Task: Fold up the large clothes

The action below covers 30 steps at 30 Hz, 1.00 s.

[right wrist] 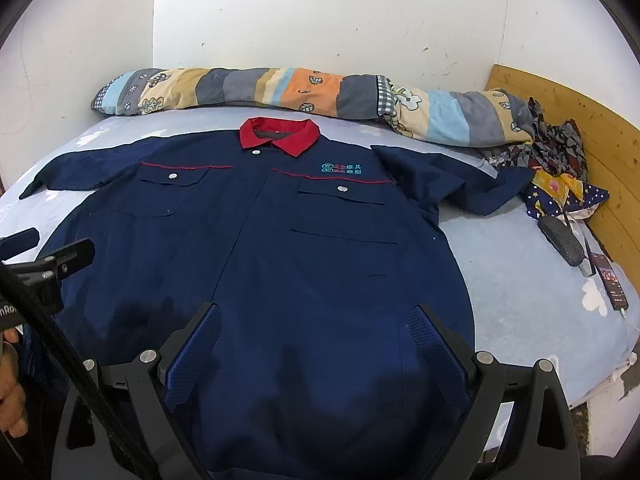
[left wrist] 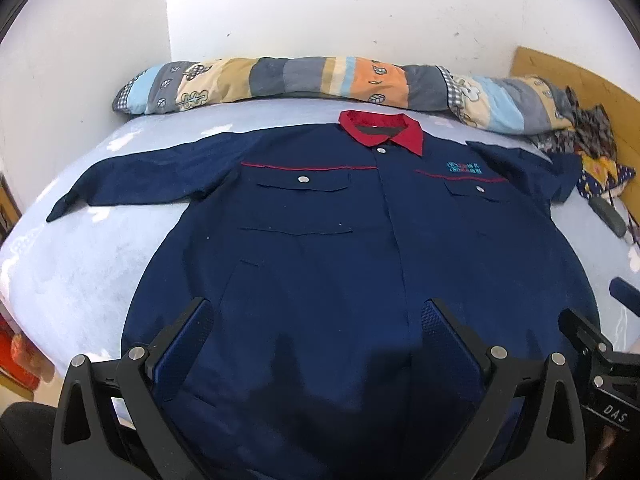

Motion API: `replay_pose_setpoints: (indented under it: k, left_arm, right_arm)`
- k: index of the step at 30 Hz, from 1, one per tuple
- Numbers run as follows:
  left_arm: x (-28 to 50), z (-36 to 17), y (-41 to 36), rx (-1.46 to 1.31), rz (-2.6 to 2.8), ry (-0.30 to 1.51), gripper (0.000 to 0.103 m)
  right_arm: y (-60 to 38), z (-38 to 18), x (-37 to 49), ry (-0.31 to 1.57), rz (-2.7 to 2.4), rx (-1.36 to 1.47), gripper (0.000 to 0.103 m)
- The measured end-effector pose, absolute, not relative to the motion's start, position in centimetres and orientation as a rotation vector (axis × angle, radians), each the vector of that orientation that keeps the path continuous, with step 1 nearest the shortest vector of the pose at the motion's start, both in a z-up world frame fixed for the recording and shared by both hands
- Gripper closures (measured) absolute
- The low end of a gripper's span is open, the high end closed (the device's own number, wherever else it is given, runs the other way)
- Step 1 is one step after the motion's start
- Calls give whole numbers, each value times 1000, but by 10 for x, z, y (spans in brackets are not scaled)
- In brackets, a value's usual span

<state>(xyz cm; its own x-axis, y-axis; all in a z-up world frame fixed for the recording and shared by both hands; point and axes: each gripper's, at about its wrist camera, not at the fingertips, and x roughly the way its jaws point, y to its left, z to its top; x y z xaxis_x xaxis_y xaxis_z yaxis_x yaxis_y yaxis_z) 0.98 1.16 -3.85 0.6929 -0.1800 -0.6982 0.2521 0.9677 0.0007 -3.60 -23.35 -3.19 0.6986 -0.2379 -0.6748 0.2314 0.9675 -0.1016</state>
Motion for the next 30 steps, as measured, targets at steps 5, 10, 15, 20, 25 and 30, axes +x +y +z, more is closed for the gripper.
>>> replay_pose_setpoints:
  k: [5,10,15,20,25,30]
  left_arm:
    - [9,-38,10,134,-212,758,0]
    - [4,-34,6,171,-197,715,0]
    - [6,-35,7,159,-205,735,0]
    - [6,-36,9,158,-195,734,0]
    - [6,-36,11,148,-198,742,0]
    - [8,-38,10,145,-202,755,0]
  right_arm:
    - [-234,-33,-36,760,-259,3,6]
    - [-234,-34,-34,766,-254,7,6]
    - [-235,-36,-33,770,-254,9,6]
    - [-235,-38,-33,776,-256,11,6]
    - [-235,-37,-33,780,-261,15,6]
    - [-237,-37,-33,780,-262,20,6]
